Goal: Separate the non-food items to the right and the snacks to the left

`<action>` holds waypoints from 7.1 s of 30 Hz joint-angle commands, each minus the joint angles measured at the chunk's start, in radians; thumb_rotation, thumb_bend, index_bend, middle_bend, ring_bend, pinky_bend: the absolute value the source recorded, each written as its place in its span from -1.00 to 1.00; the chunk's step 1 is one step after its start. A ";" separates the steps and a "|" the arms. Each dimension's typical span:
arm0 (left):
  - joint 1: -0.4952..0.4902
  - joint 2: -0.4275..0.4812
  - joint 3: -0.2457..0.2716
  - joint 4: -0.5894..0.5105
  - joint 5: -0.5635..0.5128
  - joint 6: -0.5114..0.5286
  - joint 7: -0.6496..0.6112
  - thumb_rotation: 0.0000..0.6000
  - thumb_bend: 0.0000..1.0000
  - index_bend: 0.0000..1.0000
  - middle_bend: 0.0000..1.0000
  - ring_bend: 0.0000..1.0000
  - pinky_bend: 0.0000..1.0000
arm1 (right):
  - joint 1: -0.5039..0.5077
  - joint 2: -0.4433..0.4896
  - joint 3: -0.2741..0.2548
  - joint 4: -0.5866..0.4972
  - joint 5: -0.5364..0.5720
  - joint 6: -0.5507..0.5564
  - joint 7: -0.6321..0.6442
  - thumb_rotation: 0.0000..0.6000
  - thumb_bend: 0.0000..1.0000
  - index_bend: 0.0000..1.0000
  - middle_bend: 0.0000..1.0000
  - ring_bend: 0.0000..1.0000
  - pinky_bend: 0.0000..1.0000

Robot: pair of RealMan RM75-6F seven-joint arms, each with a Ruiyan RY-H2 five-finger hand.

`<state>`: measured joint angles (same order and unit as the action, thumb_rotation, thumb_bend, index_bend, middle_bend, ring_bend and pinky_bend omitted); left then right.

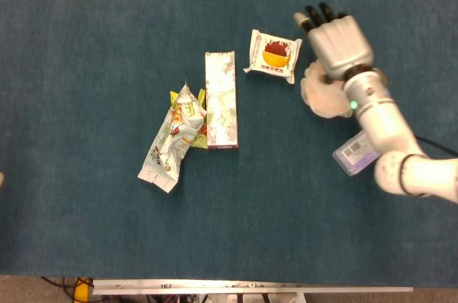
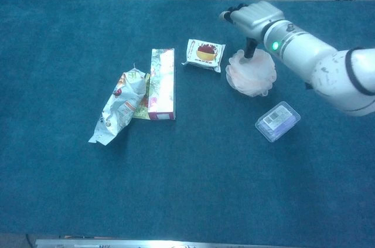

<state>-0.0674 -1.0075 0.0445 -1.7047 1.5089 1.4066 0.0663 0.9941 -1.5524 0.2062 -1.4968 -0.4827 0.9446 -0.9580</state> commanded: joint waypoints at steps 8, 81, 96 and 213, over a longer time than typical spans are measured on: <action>-0.006 -0.005 -0.001 -0.002 -0.004 -0.013 0.007 1.00 -0.54 -1.00 -0.97 -1.00 -0.95 | -0.004 0.187 -0.046 -0.154 0.049 -0.003 0.029 1.00 -1.00 -1.00 -0.83 -0.89 -0.46; 0.004 0.018 0.013 -0.025 -0.001 -0.010 0.024 1.00 -0.54 -1.00 -0.97 -1.00 -0.94 | 0.123 -0.079 -0.011 0.049 0.002 0.010 0.156 1.00 -1.00 -0.62 -0.45 -0.48 -0.04; 0.011 0.019 0.015 -0.014 -0.012 -0.014 0.010 1.00 -0.54 -1.00 -0.97 -1.00 -0.95 | 0.224 -0.251 0.005 0.288 0.221 -0.043 0.012 1.00 -1.00 -0.73 -0.54 -0.57 -0.13; 0.025 0.085 0.019 -0.046 0.018 0.002 0.027 1.00 -0.54 -1.00 -0.97 -1.00 -0.94 | 0.247 -0.030 -0.112 -0.123 -0.249 -0.216 0.209 0.62 -1.00 -0.93 -0.47 -0.64 -0.42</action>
<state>-0.0422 -0.9220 0.0635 -1.7511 1.5270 1.4082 0.0930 1.2318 -1.5726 0.0969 -1.6281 -0.7388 0.7287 -0.7467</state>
